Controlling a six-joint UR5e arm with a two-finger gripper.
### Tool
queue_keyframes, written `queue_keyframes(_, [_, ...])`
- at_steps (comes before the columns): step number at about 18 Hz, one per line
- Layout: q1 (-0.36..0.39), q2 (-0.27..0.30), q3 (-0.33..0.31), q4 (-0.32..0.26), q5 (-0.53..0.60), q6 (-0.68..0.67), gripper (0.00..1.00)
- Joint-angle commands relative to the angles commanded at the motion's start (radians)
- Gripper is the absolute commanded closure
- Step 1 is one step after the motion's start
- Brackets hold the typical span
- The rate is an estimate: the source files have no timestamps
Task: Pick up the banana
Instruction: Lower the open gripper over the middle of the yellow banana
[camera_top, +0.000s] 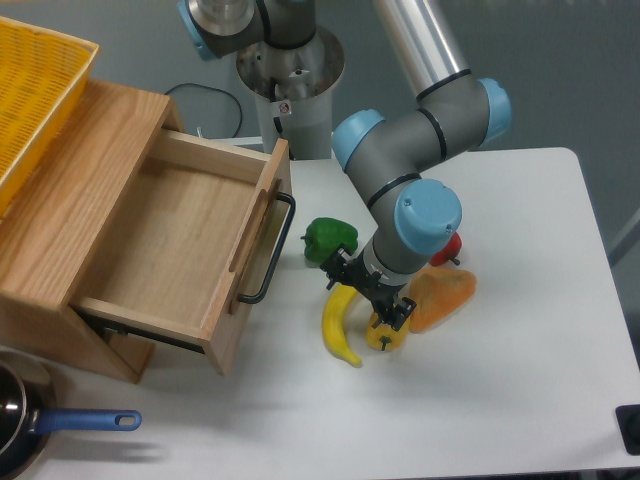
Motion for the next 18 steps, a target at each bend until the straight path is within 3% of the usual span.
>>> queue_keyframes(6, [-0.02,-0.018,-0.003,0.005,0.0,-0.005,0.0])
queue_keyframes(10, [-0.035,-0.035,0.006,0.038,0.002,-0.005,0.0])
queue_keyframes(18, [-0.035,-0.017,0.002,0.032,0.043,-0.012,0.0])
